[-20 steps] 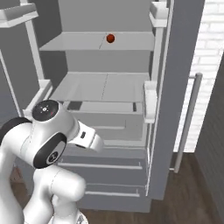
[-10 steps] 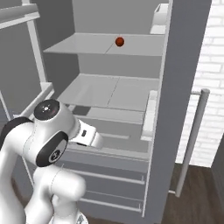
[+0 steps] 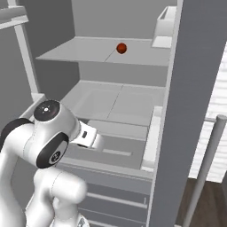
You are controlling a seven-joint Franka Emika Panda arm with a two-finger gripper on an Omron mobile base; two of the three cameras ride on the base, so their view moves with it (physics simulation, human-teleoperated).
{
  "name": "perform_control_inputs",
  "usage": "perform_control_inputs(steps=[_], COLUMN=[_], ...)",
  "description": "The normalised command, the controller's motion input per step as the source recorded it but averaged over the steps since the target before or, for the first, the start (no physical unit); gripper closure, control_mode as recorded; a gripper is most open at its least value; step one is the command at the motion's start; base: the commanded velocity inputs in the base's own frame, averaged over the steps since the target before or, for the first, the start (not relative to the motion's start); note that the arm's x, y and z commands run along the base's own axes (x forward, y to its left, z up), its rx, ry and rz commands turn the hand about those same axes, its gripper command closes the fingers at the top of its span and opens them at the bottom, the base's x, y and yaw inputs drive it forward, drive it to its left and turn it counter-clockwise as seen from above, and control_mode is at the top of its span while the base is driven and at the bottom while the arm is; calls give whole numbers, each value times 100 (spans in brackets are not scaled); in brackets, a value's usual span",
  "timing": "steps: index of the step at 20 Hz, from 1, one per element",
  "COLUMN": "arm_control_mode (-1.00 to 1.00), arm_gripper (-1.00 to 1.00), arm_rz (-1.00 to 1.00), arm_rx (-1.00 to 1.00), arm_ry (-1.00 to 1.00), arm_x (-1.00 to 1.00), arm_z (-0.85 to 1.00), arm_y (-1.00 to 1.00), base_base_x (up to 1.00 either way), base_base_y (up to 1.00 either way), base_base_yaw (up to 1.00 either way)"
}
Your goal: Place one tomato and one steak in each tupperware on the nearby counter, to pack two identical lunches.
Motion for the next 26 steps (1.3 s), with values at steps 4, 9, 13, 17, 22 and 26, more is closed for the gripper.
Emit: perform_control_inputs(steps=[4, 9, 13, 17, 22, 26], arm_control_mode=[100, -100, -100, -100, -100, -100], arm_gripper=[-100, -100, -100, -100, -100, -100], arm_rz=[0, 2, 12, 5, 7, 8], arm_rx=[0, 0, 0, 0, 0, 0], arm_ry=[0, -13, -37, -10, -10, -1], arm_x=[0, 15, 24, 39, 55, 54], arm_z=[0, 3, 70, 99, 100, 80], arm_y=[0, 0, -3, 0, 0, 0], base_base_x=[63, 9, 0, 0, 0, 0], base_base_y=[-3, 0, 0, 0, 0, 0], base_base_yaw=[5, 1, 0, 0, 0, 0])
